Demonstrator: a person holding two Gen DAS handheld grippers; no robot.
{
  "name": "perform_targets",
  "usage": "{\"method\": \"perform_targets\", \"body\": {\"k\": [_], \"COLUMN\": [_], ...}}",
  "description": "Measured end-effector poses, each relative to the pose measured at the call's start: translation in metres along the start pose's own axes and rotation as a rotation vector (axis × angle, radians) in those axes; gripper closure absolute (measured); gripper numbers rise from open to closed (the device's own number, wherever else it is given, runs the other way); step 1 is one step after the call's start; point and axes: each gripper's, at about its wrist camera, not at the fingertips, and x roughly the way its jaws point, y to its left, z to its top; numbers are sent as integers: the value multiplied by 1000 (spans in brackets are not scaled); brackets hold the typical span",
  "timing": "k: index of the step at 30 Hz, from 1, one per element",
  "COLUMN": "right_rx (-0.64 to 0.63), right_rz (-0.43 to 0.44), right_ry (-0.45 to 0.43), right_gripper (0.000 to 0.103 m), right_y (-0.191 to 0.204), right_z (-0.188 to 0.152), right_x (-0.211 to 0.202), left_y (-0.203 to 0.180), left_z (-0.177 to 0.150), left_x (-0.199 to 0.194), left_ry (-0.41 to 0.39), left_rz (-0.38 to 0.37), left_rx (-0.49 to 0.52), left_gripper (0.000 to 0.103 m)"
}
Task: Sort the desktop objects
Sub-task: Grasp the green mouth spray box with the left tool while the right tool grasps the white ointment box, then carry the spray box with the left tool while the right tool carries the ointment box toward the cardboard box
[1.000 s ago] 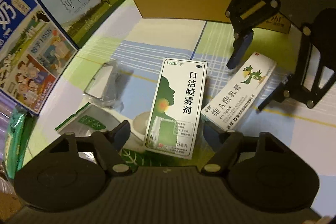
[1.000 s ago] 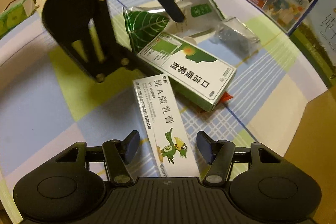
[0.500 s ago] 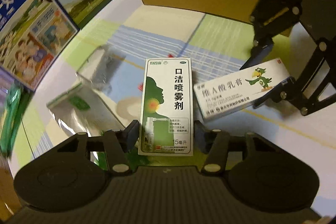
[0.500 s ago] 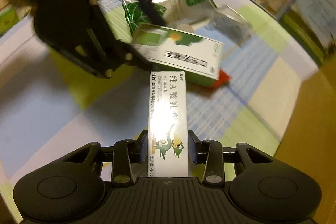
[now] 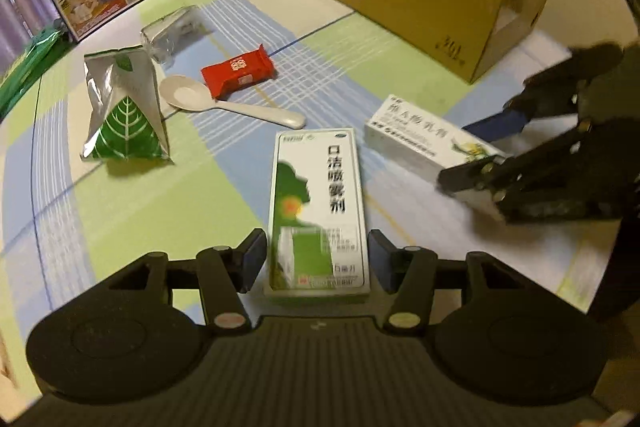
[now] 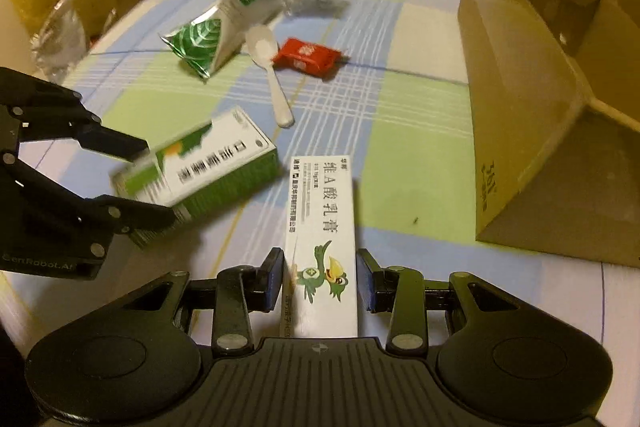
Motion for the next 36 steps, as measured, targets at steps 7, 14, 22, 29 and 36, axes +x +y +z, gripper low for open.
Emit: {"method": "perform_targets", "body": {"k": [7, 14, 22, 29, 36], "right_rx": [-14, 11, 27, 9, 3], "right_rz": [3, 10, 13, 10, 14], "right_ry": [-101, -165, -196, -205, -209], "right_gripper": [57, 57, 57, 57, 57], "right_y": [0, -6, -6, -7, -4], "right_z": [-35, -40, -40, -40, -35], "right_x": [-10, -2, 2, 3, 7], "left_y": [-7, -6, -5, 4, -3], "left_z": [-15, -18, -15, -12, -12], "left_x": [-3, 10, 20, 25, 29], "left_ry": [-128, -145, -148, -134, -124], "left_rz": [42, 33, 40, 27, 39], "left_rx": [-47, -56, -91, -149, -122], "left_gripper": [35, 33, 36, 46, 47]}}
